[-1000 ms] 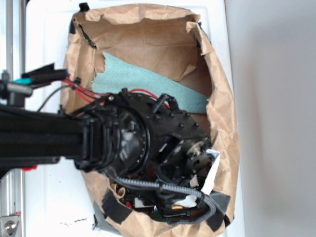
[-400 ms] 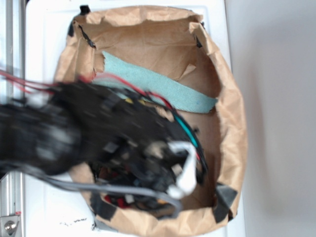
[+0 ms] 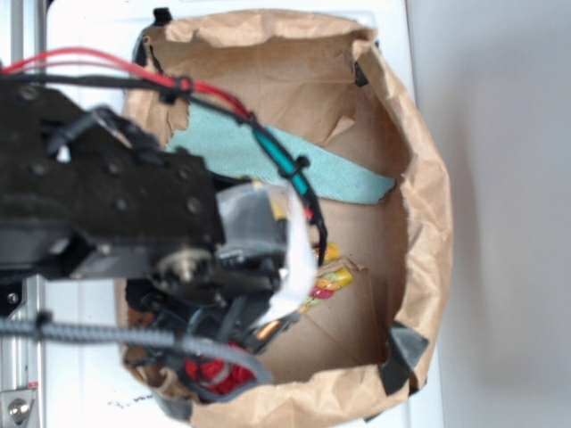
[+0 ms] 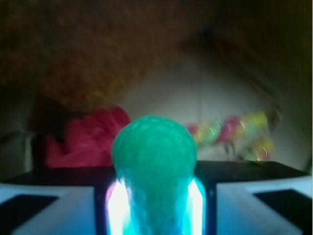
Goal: Grab the green ball.
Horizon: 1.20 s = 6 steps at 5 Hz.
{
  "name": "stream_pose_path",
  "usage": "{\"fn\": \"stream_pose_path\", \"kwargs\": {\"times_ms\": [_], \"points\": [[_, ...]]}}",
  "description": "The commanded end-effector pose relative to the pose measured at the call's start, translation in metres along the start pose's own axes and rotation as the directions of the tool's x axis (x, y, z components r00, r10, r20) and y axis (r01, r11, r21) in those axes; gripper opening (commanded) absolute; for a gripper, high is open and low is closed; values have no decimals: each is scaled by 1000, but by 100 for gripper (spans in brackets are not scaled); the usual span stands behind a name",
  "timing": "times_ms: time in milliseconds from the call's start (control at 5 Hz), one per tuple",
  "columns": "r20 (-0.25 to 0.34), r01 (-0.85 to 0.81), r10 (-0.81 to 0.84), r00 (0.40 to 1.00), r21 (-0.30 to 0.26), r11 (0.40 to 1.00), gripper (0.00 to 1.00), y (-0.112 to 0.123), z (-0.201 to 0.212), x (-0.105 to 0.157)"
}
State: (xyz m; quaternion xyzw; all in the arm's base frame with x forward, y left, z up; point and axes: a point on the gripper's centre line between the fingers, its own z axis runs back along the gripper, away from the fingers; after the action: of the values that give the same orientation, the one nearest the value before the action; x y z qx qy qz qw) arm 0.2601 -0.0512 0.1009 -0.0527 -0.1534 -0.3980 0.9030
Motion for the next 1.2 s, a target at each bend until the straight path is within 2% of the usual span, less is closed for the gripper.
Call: {"fn": "stream_pose_path", "kwargs": {"times_ms": [0,200,400,600,800,1000], "points": [[-31,-354,362,932,151,923,0,20,20,29],[43,-551,553,832,171,817,0,38,29,32],[103,-640,632,768,167,750,0,41,43,31],[140,-671,656,742,151,726,0,42,59,35],[91,-642,639,764,214,736,0,48,76,37],[-14,-588,602,798,200,784,0,52,76,32]]}}
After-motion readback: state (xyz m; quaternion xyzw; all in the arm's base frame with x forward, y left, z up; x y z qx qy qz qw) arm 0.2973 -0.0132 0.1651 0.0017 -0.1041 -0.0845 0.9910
